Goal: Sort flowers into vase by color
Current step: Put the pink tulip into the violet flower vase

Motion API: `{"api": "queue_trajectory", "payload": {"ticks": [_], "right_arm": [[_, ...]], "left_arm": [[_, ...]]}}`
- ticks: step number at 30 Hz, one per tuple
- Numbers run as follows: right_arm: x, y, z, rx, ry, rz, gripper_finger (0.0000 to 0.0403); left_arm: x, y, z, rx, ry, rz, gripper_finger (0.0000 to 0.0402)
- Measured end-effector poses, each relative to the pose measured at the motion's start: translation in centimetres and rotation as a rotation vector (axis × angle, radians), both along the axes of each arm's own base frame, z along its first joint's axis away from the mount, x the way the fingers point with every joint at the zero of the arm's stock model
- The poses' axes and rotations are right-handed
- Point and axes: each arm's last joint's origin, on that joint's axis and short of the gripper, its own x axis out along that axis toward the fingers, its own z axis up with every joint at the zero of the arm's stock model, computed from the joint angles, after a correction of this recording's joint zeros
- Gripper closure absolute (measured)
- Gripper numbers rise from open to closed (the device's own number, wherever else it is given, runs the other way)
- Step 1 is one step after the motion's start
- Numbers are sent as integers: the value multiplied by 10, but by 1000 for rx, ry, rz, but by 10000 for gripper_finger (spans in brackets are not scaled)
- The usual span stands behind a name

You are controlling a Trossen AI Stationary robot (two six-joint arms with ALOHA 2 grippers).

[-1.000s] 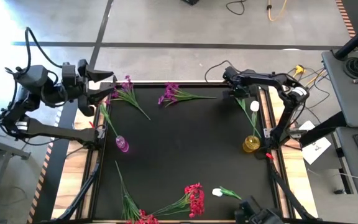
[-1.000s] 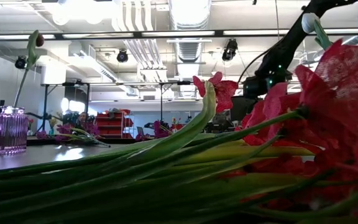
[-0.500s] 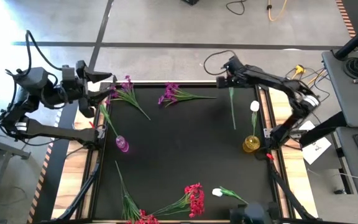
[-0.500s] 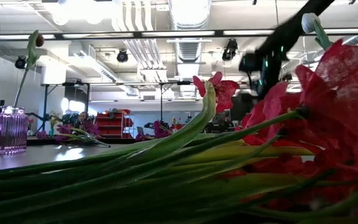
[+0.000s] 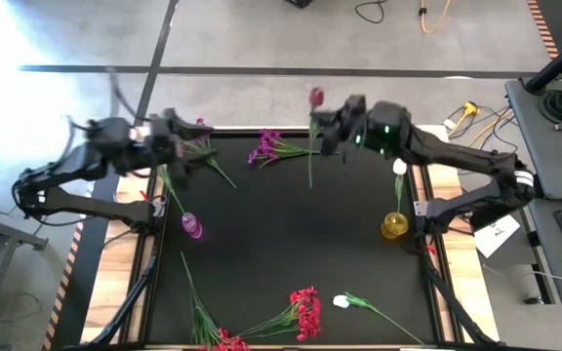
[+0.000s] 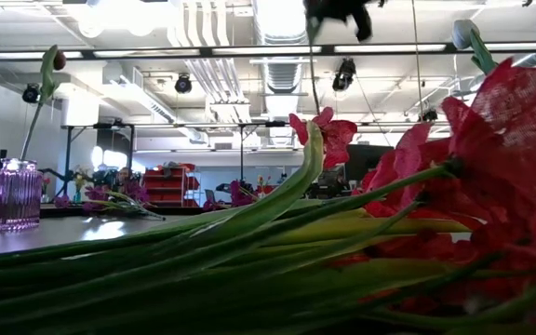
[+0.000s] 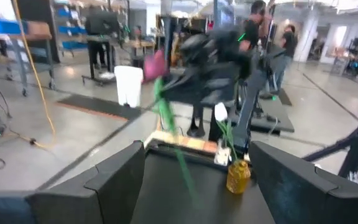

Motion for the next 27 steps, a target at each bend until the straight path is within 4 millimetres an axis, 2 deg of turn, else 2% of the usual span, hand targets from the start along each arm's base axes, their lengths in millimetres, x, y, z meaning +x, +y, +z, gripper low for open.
{"api": "queue_trajectory", "payload": {"ticks": [6,11,17,27], "right_arm": [[35,74,11,-87,-8,266,390],[56,107,18,-122,-15,327,390],[69,120,24,-179,3,299,390],[76,126,24,-212,-9,327,390]], "left_arm": [[47,1,-30,-30,27,-124,129],[78,-9,-50,-57,54,-253,141],[101,-28,-47,-49,20,-366,159],[131,-29,-39,-72,86,-317,169]]}}
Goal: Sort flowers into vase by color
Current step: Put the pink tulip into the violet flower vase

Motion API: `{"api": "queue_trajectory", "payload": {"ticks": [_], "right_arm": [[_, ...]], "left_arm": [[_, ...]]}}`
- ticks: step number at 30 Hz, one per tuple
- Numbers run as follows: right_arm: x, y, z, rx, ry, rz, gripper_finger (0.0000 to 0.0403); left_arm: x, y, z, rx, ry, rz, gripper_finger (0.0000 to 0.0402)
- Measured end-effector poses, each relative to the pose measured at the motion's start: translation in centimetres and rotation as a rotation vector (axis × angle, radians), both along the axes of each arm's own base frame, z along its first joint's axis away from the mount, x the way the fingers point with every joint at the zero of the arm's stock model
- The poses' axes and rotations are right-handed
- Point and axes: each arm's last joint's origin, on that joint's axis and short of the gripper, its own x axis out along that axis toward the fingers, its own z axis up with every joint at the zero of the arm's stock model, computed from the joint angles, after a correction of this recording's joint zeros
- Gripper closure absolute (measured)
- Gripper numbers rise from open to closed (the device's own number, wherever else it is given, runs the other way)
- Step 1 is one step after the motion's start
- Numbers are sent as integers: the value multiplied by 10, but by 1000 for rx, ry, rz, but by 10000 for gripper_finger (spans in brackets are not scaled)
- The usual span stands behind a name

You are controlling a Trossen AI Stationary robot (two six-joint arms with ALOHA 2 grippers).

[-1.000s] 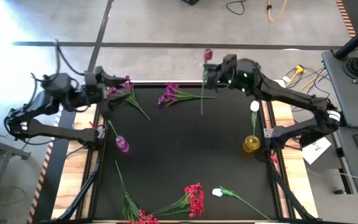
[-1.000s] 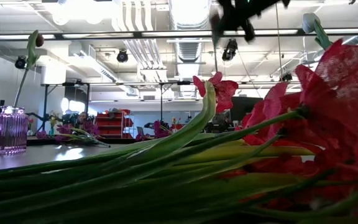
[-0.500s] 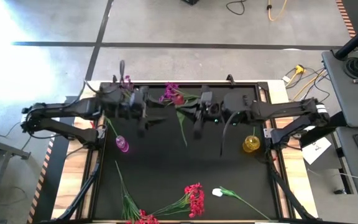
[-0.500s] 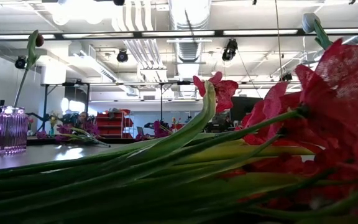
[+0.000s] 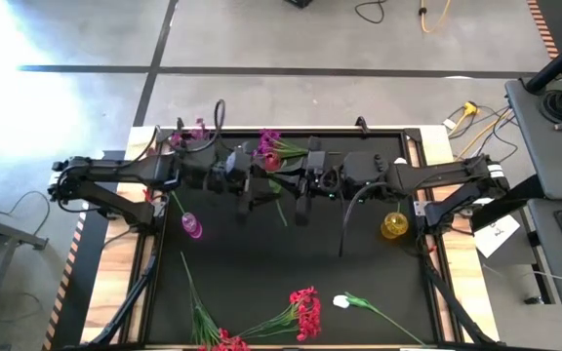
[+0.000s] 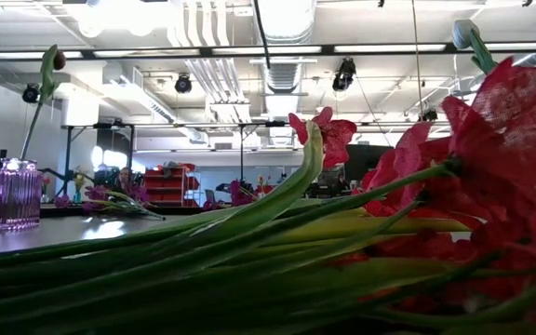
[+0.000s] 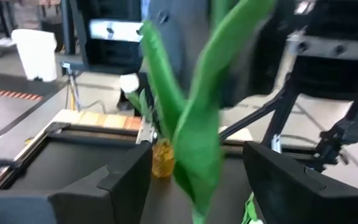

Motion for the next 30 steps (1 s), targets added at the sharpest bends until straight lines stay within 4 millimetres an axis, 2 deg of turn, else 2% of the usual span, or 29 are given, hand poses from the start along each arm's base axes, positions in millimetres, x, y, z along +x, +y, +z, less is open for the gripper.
{"api": "queue_trajectory", "payload": {"ticks": [2,5,10,12,17,23,26,30], "right_arm": [[0,1,0,-9,-2,2,390],[0,1,0,-8,-3,2,390],[0,0,0,-20,2,-4,387],[1,0,-1,-17,3,-6,372],[1,0,0,55,-17,-6,281],[-8,5,12,33,-79,10,161],[-15,8,17,18,-74,23,123],[-22,12,14,11,6,37,92]], "left_arm": [[3,0,-1,1,26,15,182],[6,0,-1,-9,41,19,227],[5,1,1,-45,37,26,354],[3,1,3,-38,33,26,388],[-13,0,11,-12,31,18,392],[-46,-12,14,62,132,-13,399],[-67,-23,9,136,192,-11,400],[-94,-38,-5,172,222,2,401]]}}
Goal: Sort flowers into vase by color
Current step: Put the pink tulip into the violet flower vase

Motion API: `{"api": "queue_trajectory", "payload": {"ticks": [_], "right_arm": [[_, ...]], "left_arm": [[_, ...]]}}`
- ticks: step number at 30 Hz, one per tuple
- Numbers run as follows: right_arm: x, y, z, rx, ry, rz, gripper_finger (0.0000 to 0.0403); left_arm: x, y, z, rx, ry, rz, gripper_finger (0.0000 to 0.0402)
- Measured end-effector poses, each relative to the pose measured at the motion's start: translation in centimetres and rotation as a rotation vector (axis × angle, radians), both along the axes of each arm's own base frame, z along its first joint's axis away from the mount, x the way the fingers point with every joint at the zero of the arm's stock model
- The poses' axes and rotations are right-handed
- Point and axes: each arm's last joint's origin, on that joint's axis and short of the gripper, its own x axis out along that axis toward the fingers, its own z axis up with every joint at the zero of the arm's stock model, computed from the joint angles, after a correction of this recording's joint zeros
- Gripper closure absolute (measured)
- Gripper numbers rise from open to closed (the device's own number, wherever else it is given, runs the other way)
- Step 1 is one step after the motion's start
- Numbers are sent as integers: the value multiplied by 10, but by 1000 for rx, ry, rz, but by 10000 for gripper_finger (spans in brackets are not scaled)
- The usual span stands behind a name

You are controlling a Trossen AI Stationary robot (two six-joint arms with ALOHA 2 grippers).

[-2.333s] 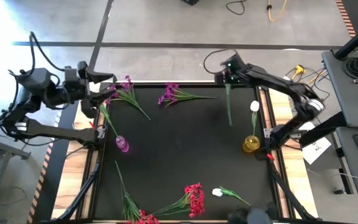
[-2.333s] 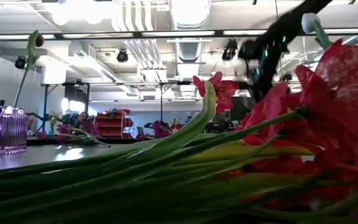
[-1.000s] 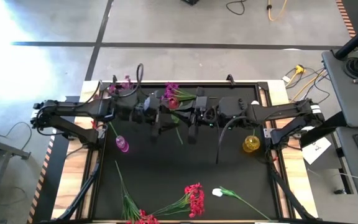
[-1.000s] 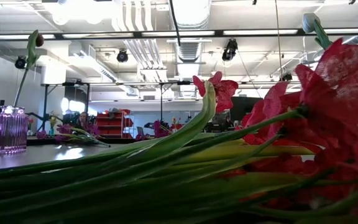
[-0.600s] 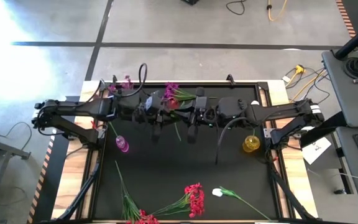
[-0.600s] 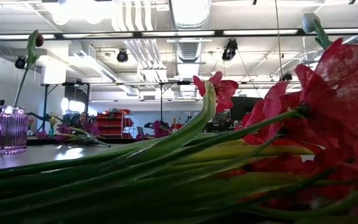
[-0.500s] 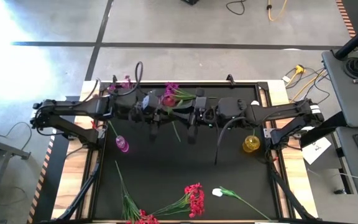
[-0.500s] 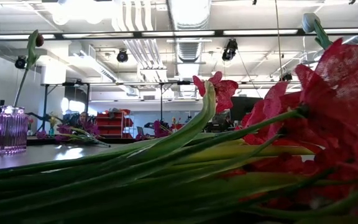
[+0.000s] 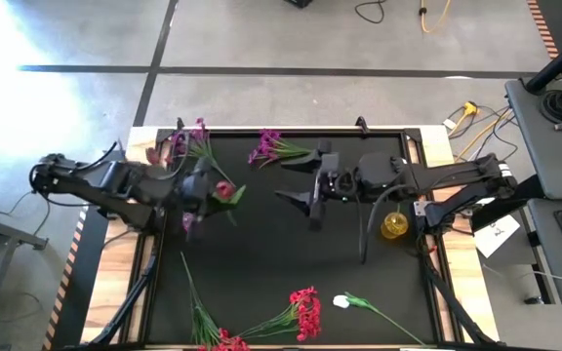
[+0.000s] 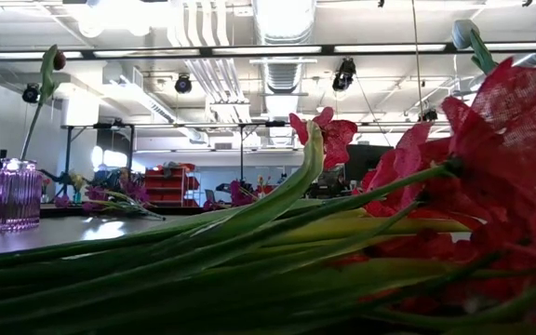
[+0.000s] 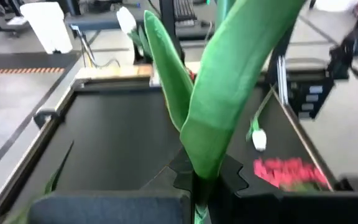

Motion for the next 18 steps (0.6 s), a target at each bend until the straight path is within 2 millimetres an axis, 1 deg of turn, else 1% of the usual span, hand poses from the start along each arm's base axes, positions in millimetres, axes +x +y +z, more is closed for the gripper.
{"api": "queue_trajectory", "payload": {"ticks": [2,5,10,12,14,18], "right_arm": [[-5,1,0,2,30,2,85],[-11,2,2,-3,43,-25,82],[-20,0,6,-6,56,-41,90],[-24,-1,9,-7,57,-51,95],[-28,-2,10,-4,68,-65,98],[-37,-4,13,2,77,-96,99]], "left_arm": [[-14,-3,-15,20,56,-4,401],[-33,-4,-39,39,134,53,401],[-60,-1,-61,91,120,107,401],[-67,0,-64,102,104,113,401],[-75,3,-63,98,93,105,401],[-88,8,-55,42,115,93,401]]}}
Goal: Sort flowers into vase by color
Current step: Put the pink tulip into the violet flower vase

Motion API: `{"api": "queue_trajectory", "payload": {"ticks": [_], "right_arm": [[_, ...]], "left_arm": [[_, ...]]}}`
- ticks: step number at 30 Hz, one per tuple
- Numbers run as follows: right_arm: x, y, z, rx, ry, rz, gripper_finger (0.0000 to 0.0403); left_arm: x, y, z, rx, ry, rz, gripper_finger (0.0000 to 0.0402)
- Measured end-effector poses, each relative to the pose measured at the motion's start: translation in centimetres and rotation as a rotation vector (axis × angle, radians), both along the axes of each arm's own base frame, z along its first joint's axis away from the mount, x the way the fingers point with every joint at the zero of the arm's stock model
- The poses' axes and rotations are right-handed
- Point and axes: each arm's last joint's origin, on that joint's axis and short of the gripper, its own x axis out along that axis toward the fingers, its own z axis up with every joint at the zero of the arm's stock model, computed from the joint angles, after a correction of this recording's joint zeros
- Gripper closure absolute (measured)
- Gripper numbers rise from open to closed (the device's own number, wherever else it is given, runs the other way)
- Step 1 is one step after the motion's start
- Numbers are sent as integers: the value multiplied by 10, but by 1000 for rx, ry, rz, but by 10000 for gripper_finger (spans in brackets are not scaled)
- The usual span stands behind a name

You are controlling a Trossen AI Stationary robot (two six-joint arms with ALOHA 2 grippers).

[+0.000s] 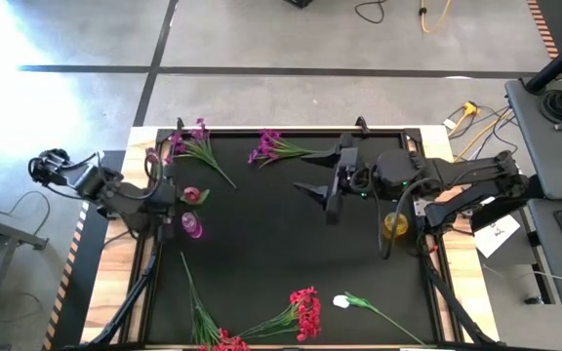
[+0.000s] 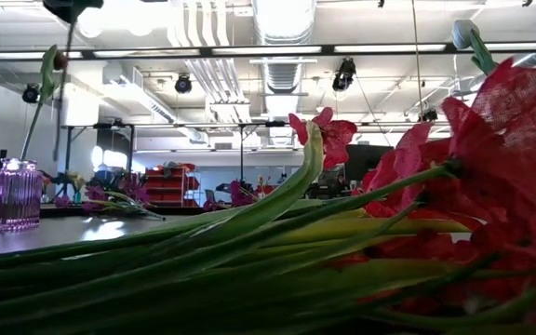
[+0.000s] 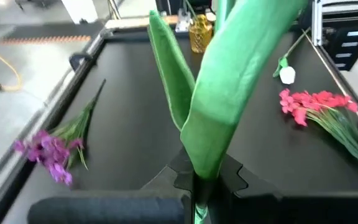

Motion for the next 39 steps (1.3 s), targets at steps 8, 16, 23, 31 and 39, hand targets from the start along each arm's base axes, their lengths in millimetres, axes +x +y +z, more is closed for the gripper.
{"api": "queue_trajectory", "payload": {"ticks": [8,16,23,31,39], "right_arm": [[-5,-2,3,-4,-4,-37,97],[-5,-2,2,-1,0,-45,97],[-5,-2,2,8,-1,-46,98],[-5,-2,2,8,0,-46,106],[-5,-2,2,7,1,-47,106]], "left_arm": [[-9,4,10,8,134,26,402],[-5,3,-1,-5,139,85,401],[-3,3,4,-1,76,81,401],[-9,5,4,-5,118,75,401],[-17,7,9,-82,134,46,401]]}}
